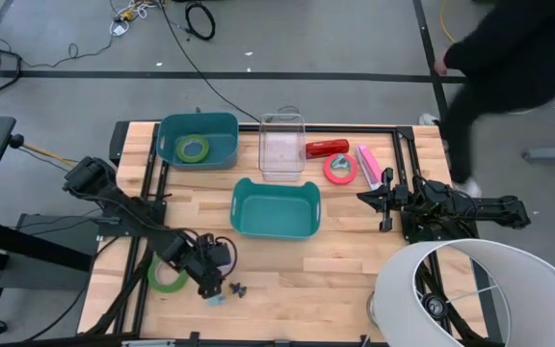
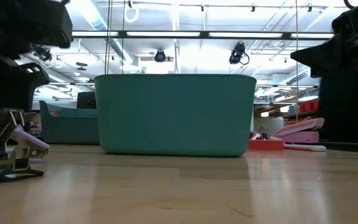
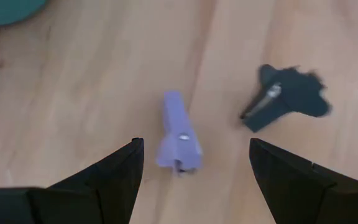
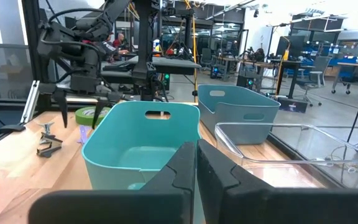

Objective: Pick and place Stapler, Stapler remover, tape
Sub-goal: Put the violet staple remover into the transparent bin

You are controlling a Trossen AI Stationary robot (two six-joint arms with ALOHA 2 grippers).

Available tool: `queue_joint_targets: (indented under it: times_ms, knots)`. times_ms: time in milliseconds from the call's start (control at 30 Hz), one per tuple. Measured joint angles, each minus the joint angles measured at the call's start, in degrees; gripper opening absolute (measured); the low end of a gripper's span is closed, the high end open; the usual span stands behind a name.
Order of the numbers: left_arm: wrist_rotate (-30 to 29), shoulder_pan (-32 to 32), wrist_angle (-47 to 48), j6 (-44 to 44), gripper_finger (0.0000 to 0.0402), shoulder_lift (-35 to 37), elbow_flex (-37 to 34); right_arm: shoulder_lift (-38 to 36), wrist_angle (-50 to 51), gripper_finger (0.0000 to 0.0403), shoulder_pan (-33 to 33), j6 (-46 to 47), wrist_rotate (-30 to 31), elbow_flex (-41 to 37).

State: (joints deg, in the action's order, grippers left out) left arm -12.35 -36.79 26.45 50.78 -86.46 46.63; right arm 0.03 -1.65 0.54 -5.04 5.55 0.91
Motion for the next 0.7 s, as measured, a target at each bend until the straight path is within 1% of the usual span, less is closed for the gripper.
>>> queue_joint_targets:
  times_ms: [167, 500, 600, 700]
  knots:
    - [-0.5, 1.6, -0.8, -0.3, 0.0295, 0.0, -1.1, 0.0, 0.0, 0.0018, 0.0, 0.0, 0.0, 0.0]
    - [1.1, 3.9, -2.9, -0.8, 0.0295, -0.2, -3.3, 0.0, 0.0, 0.0018, 0.0, 0.0, 0.0, 0.0]
    - [2.5, 4.5, -2.9, -1.0, 0.0288, -0.2, -4.0, 0.0, 0.0, 0.0018, 0.0, 0.0, 0.0, 0.0]
    - [3.1, 4.9, -2.3, -1.1, 0.027, -0.2, -4.0, 0.0, 0.0, 0.0018, 0.0, 0.0, 0.0, 0.0]
